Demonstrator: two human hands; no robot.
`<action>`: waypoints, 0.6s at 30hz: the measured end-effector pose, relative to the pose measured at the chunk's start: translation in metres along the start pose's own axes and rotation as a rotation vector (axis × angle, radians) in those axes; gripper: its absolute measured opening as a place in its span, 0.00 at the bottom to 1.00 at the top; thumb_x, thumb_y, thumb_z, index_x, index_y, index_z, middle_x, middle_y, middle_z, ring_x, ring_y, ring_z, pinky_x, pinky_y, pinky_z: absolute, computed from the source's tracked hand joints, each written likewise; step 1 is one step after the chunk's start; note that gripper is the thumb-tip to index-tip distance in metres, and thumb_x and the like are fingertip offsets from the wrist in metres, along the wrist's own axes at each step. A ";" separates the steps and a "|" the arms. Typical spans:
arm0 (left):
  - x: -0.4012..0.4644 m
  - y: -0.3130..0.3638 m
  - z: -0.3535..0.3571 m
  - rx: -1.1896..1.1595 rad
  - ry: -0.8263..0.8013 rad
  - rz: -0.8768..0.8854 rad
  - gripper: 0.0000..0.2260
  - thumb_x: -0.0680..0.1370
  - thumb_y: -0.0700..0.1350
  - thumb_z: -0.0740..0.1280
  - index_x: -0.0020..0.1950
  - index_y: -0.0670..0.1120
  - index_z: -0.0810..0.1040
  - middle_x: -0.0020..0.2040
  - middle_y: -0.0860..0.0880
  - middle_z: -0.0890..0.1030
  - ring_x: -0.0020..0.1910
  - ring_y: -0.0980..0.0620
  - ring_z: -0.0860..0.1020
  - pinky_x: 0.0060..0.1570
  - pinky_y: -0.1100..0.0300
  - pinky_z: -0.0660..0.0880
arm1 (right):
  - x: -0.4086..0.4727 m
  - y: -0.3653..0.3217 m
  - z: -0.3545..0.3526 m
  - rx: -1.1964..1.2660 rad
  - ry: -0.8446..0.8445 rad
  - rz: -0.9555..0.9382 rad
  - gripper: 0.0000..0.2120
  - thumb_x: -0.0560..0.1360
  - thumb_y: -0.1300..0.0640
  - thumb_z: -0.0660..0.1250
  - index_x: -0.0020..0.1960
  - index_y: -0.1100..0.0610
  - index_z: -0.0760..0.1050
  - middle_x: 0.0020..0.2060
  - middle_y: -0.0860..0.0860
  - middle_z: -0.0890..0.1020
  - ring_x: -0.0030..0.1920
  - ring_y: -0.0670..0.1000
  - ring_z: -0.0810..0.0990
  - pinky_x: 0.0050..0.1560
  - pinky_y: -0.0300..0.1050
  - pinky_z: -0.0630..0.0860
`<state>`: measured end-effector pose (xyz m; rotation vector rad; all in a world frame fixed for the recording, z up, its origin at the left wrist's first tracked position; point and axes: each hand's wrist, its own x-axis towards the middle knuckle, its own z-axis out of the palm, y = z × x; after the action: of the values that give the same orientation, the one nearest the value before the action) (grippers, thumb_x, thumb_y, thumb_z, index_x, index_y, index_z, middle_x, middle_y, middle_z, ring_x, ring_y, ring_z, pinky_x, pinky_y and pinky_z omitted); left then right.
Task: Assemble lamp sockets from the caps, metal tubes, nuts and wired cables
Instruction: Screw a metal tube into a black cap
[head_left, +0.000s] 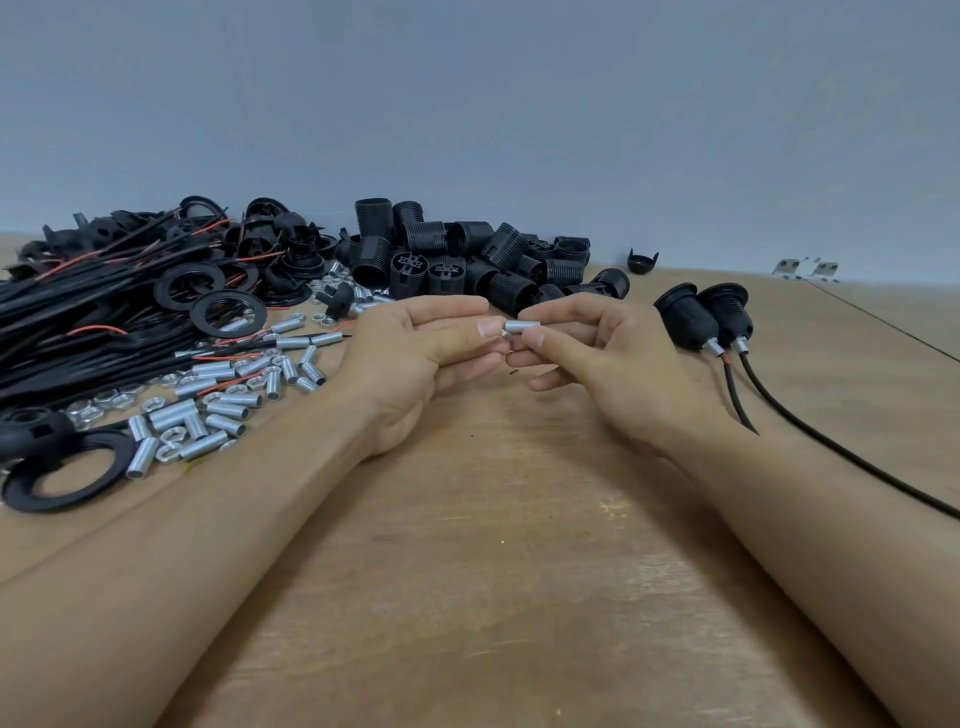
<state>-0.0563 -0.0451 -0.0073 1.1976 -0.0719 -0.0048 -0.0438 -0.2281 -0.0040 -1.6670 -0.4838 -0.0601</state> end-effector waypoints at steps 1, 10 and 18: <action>0.001 -0.001 0.000 -0.027 0.000 -0.013 0.19 0.65 0.37 0.74 0.56 0.37 0.80 0.47 0.40 0.86 0.45 0.45 0.86 0.42 0.60 0.82 | 0.000 0.000 0.000 -0.004 -0.005 0.003 0.06 0.77 0.65 0.69 0.54 0.61 0.80 0.41 0.56 0.87 0.45 0.53 0.86 0.39 0.40 0.81; 0.002 -0.003 -0.001 -0.173 0.033 -0.064 0.17 0.65 0.36 0.74 0.53 0.37 0.81 0.46 0.41 0.86 0.45 0.49 0.86 0.43 0.62 0.81 | -0.001 0.001 0.002 -0.075 -0.060 -0.064 0.07 0.76 0.66 0.70 0.52 0.59 0.81 0.43 0.54 0.87 0.45 0.51 0.86 0.39 0.42 0.82; 0.003 -0.001 -0.001 -0.225 0.051 -0.117 0.16 0.65 0.32 0.71 0.52 0.37 0.80 0.47 0.41 0.86 0.45 0.50 0.86 0.43 0.62 0.81 | -0.002 0.004 0.004 -0.122 0.015 -0.096 0.04 0.74 0.64 0.72 0.49 0.61 0.81 0.38 0.56 0.86 0.39 0.53 0.86 0.36 0.42 0.81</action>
<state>-0.0535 -0.0451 -0.0088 0.9746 0.0431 -0.0829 -0.0451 -0.2249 -0.0091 -1.7600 -0.5578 -0.1762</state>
